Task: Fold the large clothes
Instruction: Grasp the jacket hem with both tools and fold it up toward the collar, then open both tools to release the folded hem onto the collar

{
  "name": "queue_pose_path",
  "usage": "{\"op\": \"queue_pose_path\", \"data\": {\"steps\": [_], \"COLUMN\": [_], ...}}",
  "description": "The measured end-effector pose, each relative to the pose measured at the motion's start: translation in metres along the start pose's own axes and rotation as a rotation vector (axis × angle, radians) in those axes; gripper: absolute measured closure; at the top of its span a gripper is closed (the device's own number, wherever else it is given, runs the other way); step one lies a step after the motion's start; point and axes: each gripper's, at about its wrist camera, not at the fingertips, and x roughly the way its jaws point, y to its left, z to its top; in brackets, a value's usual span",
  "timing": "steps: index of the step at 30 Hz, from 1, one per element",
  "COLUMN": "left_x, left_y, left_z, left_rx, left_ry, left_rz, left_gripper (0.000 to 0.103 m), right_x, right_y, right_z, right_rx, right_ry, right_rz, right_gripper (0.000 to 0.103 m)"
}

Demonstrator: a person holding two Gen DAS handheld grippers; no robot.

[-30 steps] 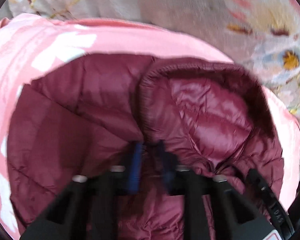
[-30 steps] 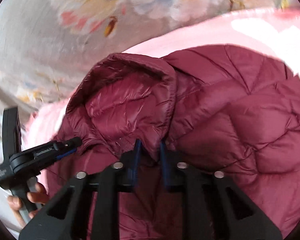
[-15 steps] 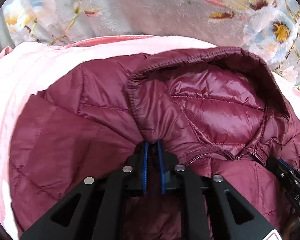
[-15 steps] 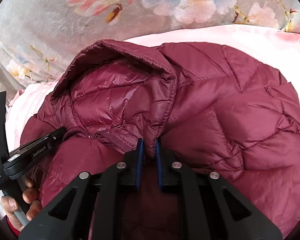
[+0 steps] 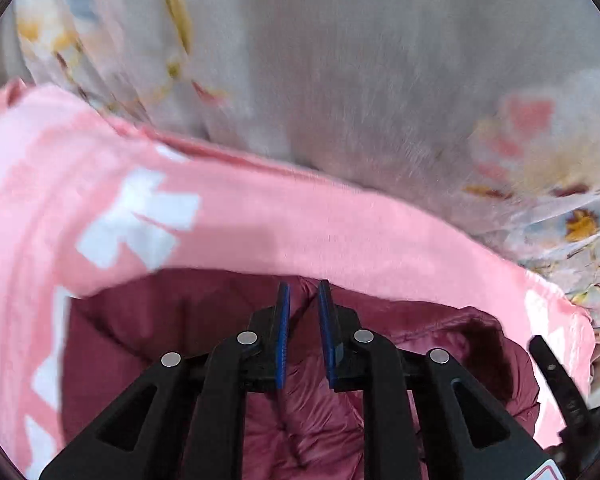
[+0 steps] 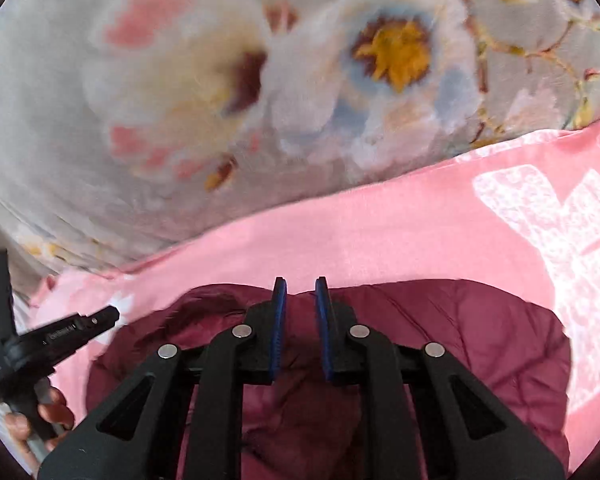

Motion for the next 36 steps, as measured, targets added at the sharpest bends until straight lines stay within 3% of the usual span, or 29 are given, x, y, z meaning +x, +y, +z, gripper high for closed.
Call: {"op": "queue_pose_path", "data": {"steps": [3,8,14,18,31,33,36], "left_x": [0.023,0.035,0.044,0.042,0.042,0.04,0.022], "left_y": [0.0,0.0,-0.003,-0.003,-0.006,-0.009,-0.007], "left_z": [-0.015,-0.049,-0.072,-0.082,-0.077,-0.079,-0.088], "left_rx": [0.03,0.178,0.272,0.296,0.314,0.326,0.332], "left_ry": [0.054,0.042,-0.05,-0.093,-0.112,-0.123,-0.132], "left_rz": [0.006,0.078,0.113,0.138,0.153,0.179,0.229], "left_gripper": [0.087,0.086,0.083,0.083,0.083,0.079,0.072], "right_x": [0.015,0.017,0.023,0.023,0.024,0.02,-0.011], "right_y": [0.006,-0.001,-0.009,-0.008,-0.017,-0.021,-0.019], "right_z": [-0.022,-0.055,-0.063,-0.063,-0.062,-0.063,-0.073], "right_rx": [-0.077,-0.162,-0.155,-0.159,-0.113,-0.091,-0.059], "right_ry": [0.073,0.074,0.041,0.028,0.024,0.008,0.003], "right_rz": [0.007,-0.034,-0.011,-0.012,0.031,0.048,-0.019], "right_gripper": [0.088,0.092,0.093,0.093,0.093,0.093,0.09]}}
